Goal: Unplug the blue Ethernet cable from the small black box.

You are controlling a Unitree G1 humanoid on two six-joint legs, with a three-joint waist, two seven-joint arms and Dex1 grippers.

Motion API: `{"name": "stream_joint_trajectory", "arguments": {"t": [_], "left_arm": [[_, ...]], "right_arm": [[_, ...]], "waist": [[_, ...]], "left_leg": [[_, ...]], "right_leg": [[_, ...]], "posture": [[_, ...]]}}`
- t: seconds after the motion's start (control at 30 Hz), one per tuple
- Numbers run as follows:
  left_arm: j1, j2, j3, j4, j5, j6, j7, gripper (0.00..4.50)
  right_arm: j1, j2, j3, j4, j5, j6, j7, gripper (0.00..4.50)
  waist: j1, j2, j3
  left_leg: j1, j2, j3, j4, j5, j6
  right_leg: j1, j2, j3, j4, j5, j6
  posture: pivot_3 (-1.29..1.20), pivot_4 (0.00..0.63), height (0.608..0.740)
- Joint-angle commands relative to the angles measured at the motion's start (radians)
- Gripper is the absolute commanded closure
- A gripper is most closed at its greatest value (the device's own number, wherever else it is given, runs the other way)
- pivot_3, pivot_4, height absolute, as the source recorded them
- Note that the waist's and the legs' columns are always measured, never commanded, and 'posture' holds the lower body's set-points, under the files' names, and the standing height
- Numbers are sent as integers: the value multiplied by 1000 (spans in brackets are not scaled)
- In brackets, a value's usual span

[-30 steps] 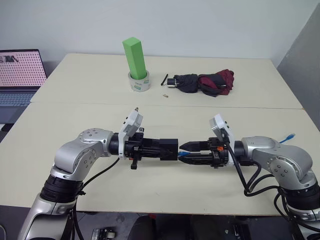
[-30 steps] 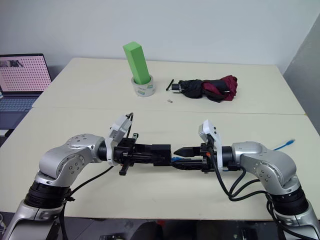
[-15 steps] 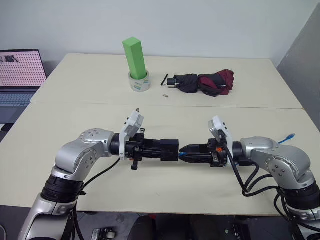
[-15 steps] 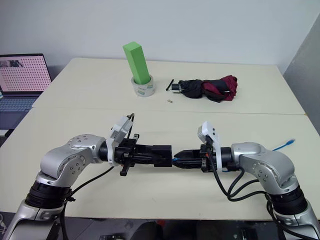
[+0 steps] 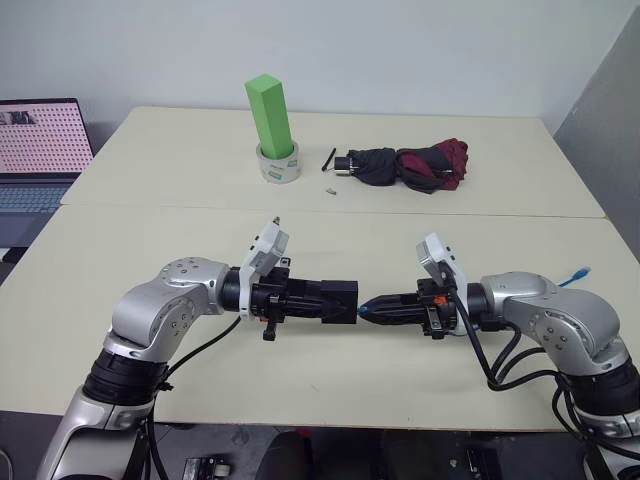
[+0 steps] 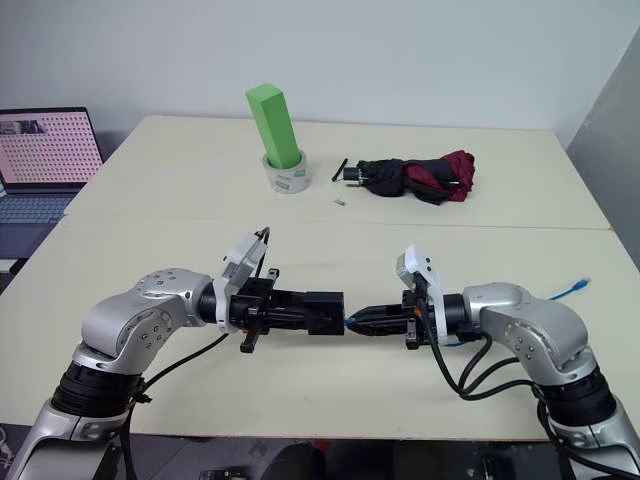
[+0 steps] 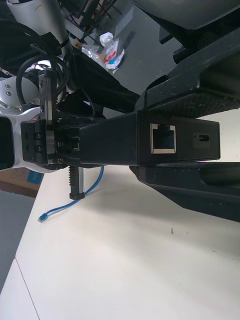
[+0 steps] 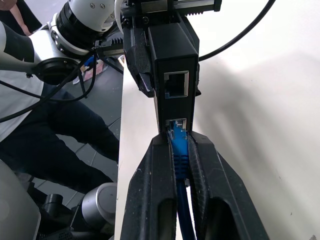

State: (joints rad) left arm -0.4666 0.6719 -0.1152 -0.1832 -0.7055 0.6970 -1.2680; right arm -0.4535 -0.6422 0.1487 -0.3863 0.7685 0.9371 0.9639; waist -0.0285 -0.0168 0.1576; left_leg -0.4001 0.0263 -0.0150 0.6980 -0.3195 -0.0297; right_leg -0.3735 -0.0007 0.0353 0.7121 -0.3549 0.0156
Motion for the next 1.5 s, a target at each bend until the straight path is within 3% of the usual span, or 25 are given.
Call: {"name": "stream_joint_trajectory", "arguments": {"t": [0.03,0.4,0.5,0.63,0.7,0.73,0.9,1.07,1.17,1.27,1.5], "left_arm": [[-2,10,11,-20,0,-11,-15,3716],[31,42,15,6,82,-76,-21,3716],[33,36,23,9,90,-84,-6,3716],[34,11,18,46,151,-145,45,3716],[35,0,18,55,167,-163,62,3716],[36,-5,20,59,174,-172,69,3716],[38,-35,37,103,228,-237,136,3716],[44,-103,88,184,306,-344,298,3716],[37,-162,128,270,380,-437,447,3716],[33,-220,179,402,464,-580,617,3716],[17,-289,249,586,490,-716,759,3716]], "right_arm": [[-18,-28,-19,5,-9,-16,22,4439],[-15,-91,-49,65,-85,-96,31,4439],[-39,-47,-26,169,-229,-223,-71,4439],[-108,36,28,490,-548,-494,-346,4439],[-129,73,10,584,-601,-552,-417,3730],[-132,82,5,605,-610,-569,-415,3628],[-120,91,-36,579,-582,-567,-360,2220],[-54,7,-63,351,-477,-469,-190,991],[-6,-39,-80,163,-334,-376,-74,317],[-3,-26,-81,19,-246,-288,-74,191],[-40,22,-41,-41,-242,-231,-118,191]], "waist": [[0,0,0],[0,0,0],[0,0,0],[-1,0,0],[0,0,0],[0,0,0],[-3,0,0],[3,1,0],[3,0,0],[0,1,0],[1,0,0]], "left_leg": [[0,0,0,0,0,0],[0,0,0,0,0,0],[0,0,0,0,0,0],[0,0,1,0,0,0],[0,0,1,0,2,-3],[0,0,2,0,2,-3],[-2,1,4,-1,2,-3],[-2,1,4,-1,2,-3],[-2,1,4,-1,2,-3],[-2,1,3,-1,2,-3],[-2,1,2,0,2,-3]], "right_leg": [[0,0,0,0,0,0],[0,0,0,0,0,0],[0,0,0,0,0,0],[0,0,1,0,0,0],[-1,0,1,0,0,0],[-2,0,1,0,0,0],[-5,0,3,1,0,0],[-5,0,2,2,0,0],[-5,0,2,1,0,0],[-4,0,2,2,0,0],[-4,0,1,2,0,0]], "posture": [[0,150,740],[0,150,740],[0,150,740],[0,150,740],[0,150,740],[0,150,740],[0,150,740],[0,150,740],[0,150,740],[0,150,740],[0,150,740]]}}
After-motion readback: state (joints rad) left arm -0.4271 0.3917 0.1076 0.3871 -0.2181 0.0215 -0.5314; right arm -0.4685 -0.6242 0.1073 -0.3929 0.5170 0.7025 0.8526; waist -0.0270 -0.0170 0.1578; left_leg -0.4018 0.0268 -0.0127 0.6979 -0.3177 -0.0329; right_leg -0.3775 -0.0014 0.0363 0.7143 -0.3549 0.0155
